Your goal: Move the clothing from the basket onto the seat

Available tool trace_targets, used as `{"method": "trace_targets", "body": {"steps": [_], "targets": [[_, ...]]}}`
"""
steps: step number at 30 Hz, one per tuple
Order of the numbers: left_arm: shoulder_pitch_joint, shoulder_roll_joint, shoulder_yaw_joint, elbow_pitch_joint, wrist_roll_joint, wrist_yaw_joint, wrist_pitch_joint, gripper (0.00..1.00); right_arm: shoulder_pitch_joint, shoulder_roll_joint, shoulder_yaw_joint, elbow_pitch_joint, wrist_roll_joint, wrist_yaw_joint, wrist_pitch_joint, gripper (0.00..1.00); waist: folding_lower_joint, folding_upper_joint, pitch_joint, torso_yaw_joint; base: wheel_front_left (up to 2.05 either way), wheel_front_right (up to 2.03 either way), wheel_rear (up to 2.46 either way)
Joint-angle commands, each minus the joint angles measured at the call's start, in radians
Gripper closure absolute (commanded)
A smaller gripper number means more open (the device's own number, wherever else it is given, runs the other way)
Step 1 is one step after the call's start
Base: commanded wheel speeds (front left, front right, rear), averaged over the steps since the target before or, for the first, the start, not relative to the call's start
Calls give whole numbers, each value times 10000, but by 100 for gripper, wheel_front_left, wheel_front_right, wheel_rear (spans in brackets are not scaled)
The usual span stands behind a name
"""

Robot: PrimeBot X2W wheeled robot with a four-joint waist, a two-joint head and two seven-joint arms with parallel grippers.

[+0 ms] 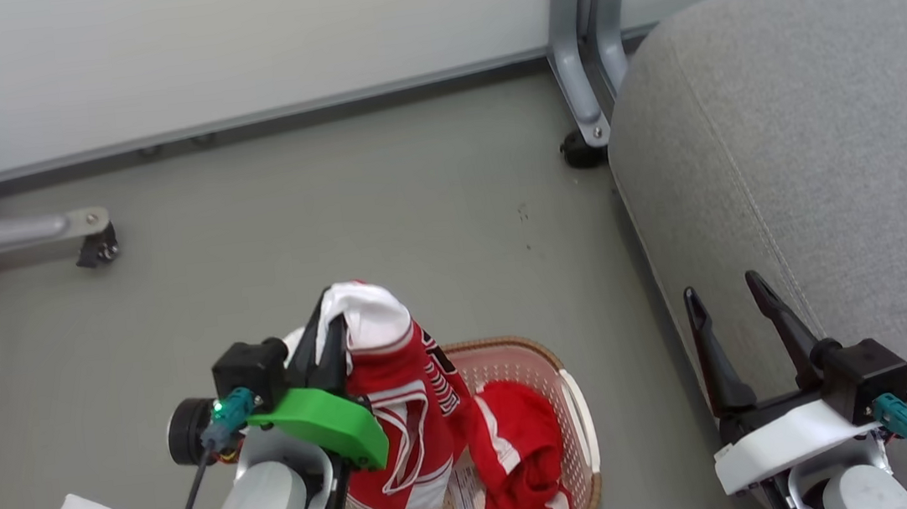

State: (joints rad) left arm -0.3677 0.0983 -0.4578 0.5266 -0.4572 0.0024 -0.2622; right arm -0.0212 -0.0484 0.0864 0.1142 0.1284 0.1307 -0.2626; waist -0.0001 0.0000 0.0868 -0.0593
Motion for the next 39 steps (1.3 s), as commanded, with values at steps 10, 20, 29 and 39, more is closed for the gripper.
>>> {"method": "trace_targets", "body": {"steps": [10,20,29,39], "targets": [[105,-308,930,-2112,688,-173,-37,100,411,-36,228,-30,-39,1,-32,0,1,0,-801,278,0,0,0],[246,-413,1119,-2967,1004,-365,-25,100,387,-36,595,-30,127,1,-34,0,1,0,-701,293,0,0,0],[100,-462,608,-3302,848,-577,-26,100,189,-34,1259,138,-226,1,-32,0,1,0,-614,367,0,0,0],[-117,-468,-445,-4005,438,-451,-26,100,-252,-230,2866,539,-242,1,-32,0,1,0,-650,461,0,0,0]]}}
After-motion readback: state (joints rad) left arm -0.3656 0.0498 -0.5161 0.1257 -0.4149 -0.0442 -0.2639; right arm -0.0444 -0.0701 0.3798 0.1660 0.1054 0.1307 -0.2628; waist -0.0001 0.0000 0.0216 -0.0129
